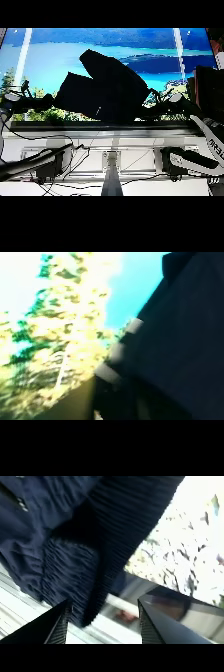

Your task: Fold the clothes and pants, and hang the long-sleeved shirts on hangers.

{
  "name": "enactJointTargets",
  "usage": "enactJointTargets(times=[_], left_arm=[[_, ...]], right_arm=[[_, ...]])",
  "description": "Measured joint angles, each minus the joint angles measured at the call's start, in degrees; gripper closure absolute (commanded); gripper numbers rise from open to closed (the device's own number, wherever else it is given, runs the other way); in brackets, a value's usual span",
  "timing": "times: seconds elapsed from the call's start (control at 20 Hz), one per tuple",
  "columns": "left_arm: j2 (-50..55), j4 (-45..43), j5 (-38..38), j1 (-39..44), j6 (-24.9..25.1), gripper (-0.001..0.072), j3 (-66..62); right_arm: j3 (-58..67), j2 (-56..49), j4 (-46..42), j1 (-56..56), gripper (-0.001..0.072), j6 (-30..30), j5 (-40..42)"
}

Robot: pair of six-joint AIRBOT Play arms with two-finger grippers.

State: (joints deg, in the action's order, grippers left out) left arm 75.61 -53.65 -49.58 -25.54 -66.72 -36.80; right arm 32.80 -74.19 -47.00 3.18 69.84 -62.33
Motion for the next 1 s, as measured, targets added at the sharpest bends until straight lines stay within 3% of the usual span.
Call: enactJointTargets(times=[0.25, 0.5, 0.55, 0.7, 1.0], left_arm=[[0.9, 7.5, -0.1, 0.2, 7.8, 0.0690, 0.0], [1.0, 10.8, -3.3, 1.1, 12.4, 0.0690, 0.0], [1.0, 11.1, -3.7, 1.4, 12.7, 0.0690, 0.0], [1.0, 11.8, -4.5, 2.5, 13.3, 0.0690, 0.0], [-2.4, 12.0, -6.6, 4.6, 14.3, 0.0691, -1.8]], right_arm=[[-0.5, 0.0, -4.4, 0.0, 0.0226, 0.8, -3.4], [-3.2, 0.0, 3.8, 0.1, 0.0234, 1.1, 1.7], [-3.4, 0.0, 6.1, 0.1, 0.0287, 1.1, 4.0], [-3.9, -0.2, 10.3, 0.1, 0.0658, 1.0, 10.0], [1.3, 1.2, 14.2, 0.1, 0.0676, -0.3, 11.8]])
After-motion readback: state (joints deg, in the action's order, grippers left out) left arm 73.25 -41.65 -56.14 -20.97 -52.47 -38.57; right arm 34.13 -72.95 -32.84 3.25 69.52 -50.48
